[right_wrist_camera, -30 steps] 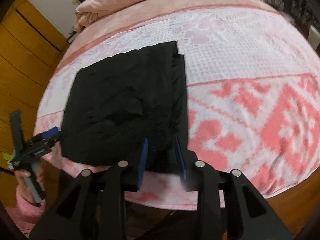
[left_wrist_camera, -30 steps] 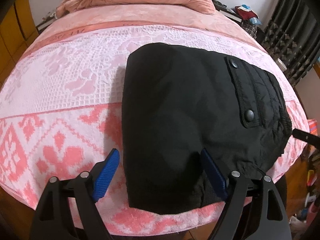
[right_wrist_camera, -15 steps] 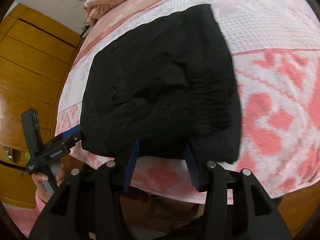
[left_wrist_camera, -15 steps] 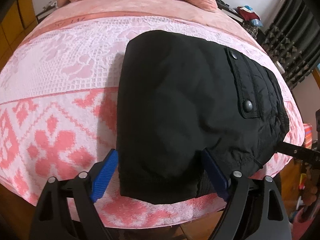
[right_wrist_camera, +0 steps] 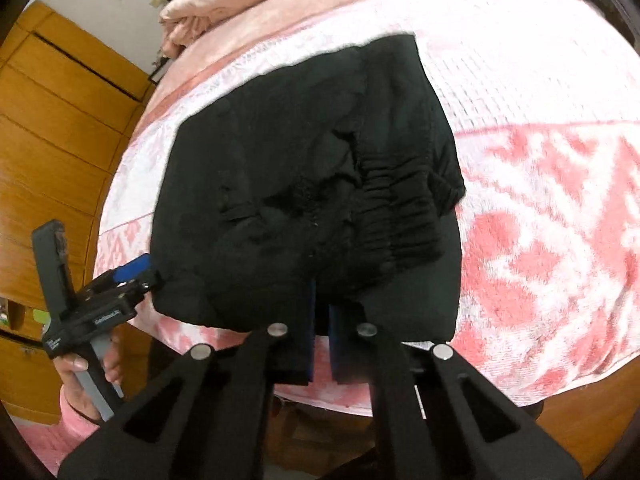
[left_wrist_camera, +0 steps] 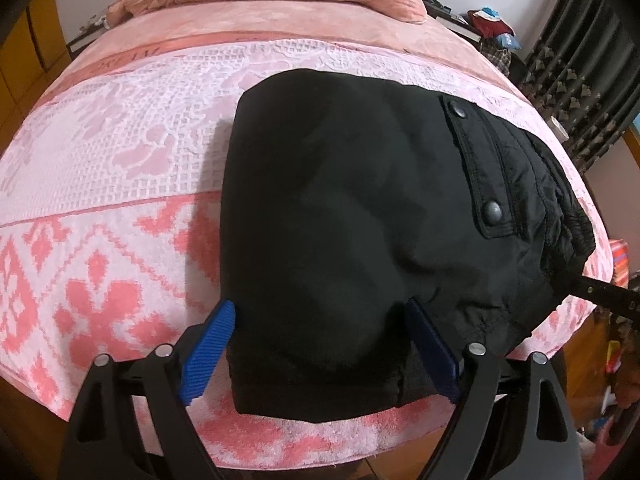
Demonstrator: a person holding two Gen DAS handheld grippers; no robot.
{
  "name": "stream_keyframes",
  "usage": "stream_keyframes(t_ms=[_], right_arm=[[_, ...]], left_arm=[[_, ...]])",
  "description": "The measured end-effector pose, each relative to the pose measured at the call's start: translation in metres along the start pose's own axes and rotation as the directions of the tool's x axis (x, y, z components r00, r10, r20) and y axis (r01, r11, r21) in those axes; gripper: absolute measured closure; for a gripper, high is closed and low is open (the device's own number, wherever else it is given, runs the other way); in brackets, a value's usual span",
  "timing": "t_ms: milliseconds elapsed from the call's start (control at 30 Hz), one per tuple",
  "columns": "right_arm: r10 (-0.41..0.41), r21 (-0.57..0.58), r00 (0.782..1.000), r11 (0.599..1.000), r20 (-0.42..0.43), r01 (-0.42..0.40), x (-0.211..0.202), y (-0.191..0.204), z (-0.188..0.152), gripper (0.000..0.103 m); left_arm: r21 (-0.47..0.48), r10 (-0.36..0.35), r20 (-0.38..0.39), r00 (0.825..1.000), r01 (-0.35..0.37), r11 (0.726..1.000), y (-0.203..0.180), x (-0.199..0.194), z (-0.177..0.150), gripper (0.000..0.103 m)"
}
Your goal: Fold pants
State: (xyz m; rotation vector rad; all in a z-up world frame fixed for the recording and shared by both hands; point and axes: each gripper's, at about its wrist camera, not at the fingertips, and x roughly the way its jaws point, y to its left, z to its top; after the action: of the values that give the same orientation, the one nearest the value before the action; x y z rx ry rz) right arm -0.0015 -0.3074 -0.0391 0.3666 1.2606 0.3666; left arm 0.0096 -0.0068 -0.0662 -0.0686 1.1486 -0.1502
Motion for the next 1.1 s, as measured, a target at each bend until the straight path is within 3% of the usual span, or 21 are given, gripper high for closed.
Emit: stream_keyframes(t_ms=[300, 400, 467, 633, 800, 867, 1000, 1100], right_arm=[[-0.053, -0.03, 0.998, 0.998, -0.02, 0.053, 0.021, 0.008, -0.002, 0.094], [-0.029, -0.026, 1.0, 0.999, -0.01, 0.029, 0.012, 0.005, -0.001, 0.09], [-0.03, -0.021, 1.0, 0.999, 0.002, 0.03, 0.004, 0.002, -0.002, 0.082], [-0.023, -0.007, 0.999, 1.0, 0.031, 0.023, -0.015, -0.006, -0.004, 0.08], [-0.088, -0.024, 0.992, 0.996, 0.091, 0.091, -0.035, -0.005, 0.001, 0.061], [-0.098, -0.018, 0.988, 0.995, 0.116, 0.101, -0.044, -0.009, 0.007, 0.047], [-0.108, -0.005, 0.986, 0.994, 0.129, 0.11, -0.048, -0.019, 0.019, 0.044], [-0.08, -0.001, 0.991, 0.997, 0.11, 0.081, -0.042, -0.026, 0.026, 0.034]], left_arm=[[-0.014, -0.008, -0.009, 1.0, 0.008, 1.0, 0.007, 0.003, -0.002, 0.012], [0.006, -0.003, 0.002, 1.0, 0.003, 1.0, 0.007, -0.002, -0.001, 0.012], [0.015, 0.006, 0.012, 1.0, -0.006, 1.0, 0.009, -0.007, 0.002, 0.012], [-0.01, 0.0, 0.002, 1.0, 0.0, 1.0, 0.019, -0.01, 0.009, 0.012], [-0.019, -0.01, 0.01, 1.0, 0.01, 1.0, 0.026, -0.015, 0.017, 0.012], [-0.016, -0.009, 0.014, 1.0, 0.009, 1.0, 0.028, -0.017, 0.019, 0.012], [-0.012, -0.011, 0.014, 1.0, 0.011, 1.0, 0.029, -0.016, 0.024, 0.012], [-0.017, -0.019, 0.01, 1.0, 0.019, 1.0, 0.031, -0.013, 0.027, 0.012]])
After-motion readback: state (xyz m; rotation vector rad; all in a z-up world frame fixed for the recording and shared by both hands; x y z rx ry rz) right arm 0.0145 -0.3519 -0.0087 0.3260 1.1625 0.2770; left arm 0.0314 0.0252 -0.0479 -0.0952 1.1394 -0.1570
